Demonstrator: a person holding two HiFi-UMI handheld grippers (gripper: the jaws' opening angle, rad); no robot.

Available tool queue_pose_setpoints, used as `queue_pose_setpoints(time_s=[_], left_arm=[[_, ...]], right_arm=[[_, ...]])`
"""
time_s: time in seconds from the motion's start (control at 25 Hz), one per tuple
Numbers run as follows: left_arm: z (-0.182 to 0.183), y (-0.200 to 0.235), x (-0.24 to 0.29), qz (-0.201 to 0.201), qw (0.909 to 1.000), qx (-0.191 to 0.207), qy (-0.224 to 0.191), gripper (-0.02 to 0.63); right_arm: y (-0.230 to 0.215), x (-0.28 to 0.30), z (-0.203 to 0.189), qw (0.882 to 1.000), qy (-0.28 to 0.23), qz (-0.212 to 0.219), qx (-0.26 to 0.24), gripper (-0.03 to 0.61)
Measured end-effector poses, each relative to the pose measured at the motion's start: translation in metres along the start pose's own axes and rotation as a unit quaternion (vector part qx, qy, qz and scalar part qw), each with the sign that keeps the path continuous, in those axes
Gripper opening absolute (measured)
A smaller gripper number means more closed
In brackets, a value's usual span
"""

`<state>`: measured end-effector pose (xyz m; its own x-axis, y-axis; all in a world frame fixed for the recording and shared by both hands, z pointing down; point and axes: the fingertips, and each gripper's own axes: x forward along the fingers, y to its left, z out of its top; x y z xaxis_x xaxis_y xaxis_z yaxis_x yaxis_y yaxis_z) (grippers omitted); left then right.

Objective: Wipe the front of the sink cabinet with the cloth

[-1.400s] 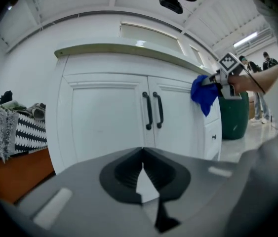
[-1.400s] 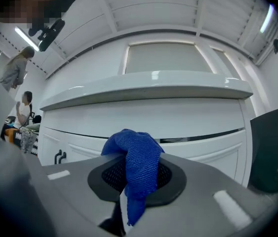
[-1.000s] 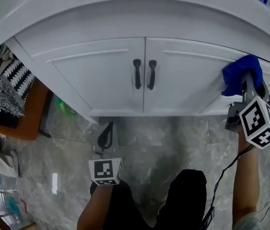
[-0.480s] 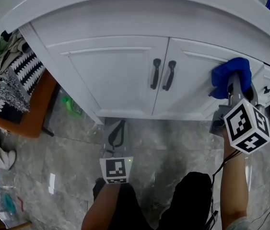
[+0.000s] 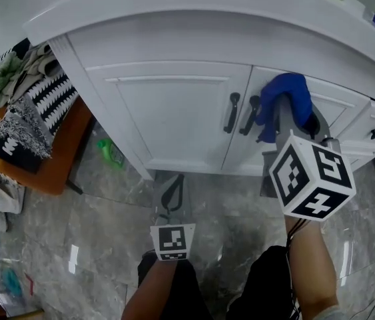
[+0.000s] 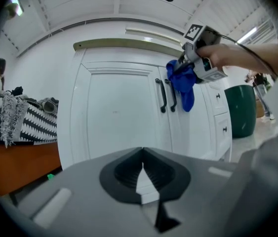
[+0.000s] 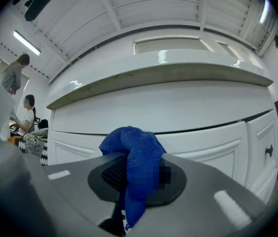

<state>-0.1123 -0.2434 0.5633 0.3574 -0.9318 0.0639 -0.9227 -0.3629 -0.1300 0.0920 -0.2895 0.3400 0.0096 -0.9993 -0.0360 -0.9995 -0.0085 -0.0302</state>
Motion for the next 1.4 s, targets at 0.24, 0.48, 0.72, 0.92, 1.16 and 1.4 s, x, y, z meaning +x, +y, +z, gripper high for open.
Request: queue_pose_setpoints(time_s=[0.24, 0.48, 0.72, 0.92, 1.16, 1.4], left_arm=[[-0.006, 0.021, -0.009, 0.028, 0.9995, -0.006, 0.015, 0.011], [-0.007, 0.041, -0.019, 0.060, 0.9976, -0.025, 0.021, 0.011], [-0.006, 0.063, -0.034, 0.089, 0.9950, -0.043, 0.019, 0.011], [0.001, 0.068, -0.043, 0.095, 0.9942, -0.050, 0.004, 0.011], [-0.001, 0.079, -0.050, 0.107, 0.9928, -0.055, 0.007, 0.011], [-0.005, 0.086, -0.049, 0.108, 0.9926, -0.055, 0.011, 0.011]], right_arm=[[0.082, 0.015, 0.010, 0.998, 0.016, 0.058, -0.011, 0.057], [0.138, 0.035, 0.005, 0.997, 0.011, 0.081, 0.009, 0.057], [0.210, 0.042, 0.004, 0.989, 0.006, 0.150, 0.009, 0.057], [0.267, 0.045, 0.000, 0.979, -0.002, 0.200, -0.045, 0.057], [0.304, 0.048, -0.004, 0.971, 0.000, 0.234, -0.045, 0.057], [0.309, 0.053, -0.048, 0.960, 0.067, 0.267, -0.048, 0.058]])
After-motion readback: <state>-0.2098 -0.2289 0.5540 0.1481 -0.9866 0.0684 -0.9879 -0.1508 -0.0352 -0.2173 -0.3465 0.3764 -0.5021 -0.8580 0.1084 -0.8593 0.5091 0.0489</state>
